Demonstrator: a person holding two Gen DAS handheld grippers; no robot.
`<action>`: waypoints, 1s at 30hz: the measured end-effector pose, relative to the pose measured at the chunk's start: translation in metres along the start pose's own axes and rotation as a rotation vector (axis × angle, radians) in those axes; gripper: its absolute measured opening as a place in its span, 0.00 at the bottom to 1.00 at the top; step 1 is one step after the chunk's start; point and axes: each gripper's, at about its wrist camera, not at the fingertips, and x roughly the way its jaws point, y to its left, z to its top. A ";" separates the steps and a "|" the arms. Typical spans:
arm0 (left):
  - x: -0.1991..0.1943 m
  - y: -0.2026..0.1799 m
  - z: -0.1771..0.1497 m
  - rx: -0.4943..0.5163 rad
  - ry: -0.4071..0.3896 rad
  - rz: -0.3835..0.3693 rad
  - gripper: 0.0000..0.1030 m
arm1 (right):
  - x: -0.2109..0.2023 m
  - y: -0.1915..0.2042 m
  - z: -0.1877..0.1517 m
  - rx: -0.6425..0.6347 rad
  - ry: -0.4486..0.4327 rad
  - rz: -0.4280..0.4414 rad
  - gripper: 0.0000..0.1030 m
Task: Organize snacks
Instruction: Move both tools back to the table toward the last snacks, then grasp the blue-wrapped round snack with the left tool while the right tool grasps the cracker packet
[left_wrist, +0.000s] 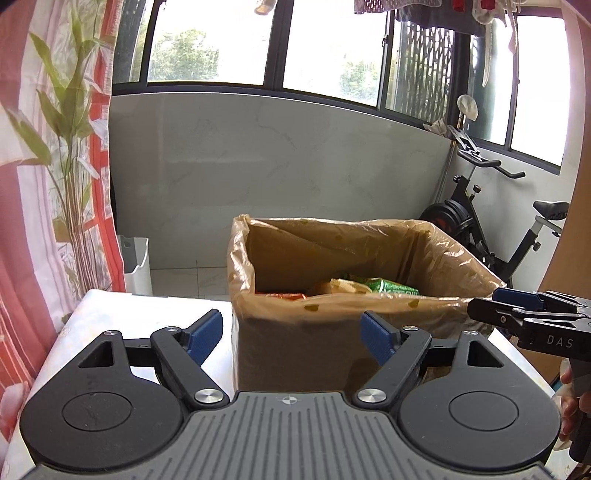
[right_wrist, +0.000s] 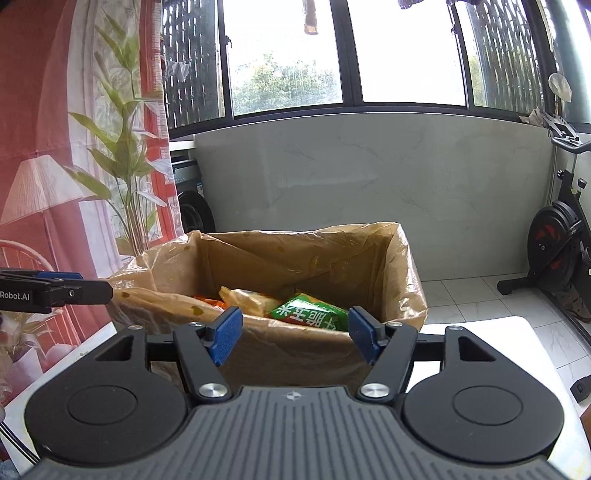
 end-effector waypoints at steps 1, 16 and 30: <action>-0.003 0.003 -0.006 -0.004 0.007 0.004 0.81 | -0.003 0.002 -0.004 0.002 -0.007 0.005 0.65; 0.019 0.020 -0.108 -0.043 0.251 0.077 0.80 | 0.002 0.007 -0.088 0.093 0.105 0.056 0.65; 0.037 0.007 -0.155 -0.026 0.413 0.111 0.80 | 0.014 -0.003 -0.129 0.121 0.201 0.031 0.65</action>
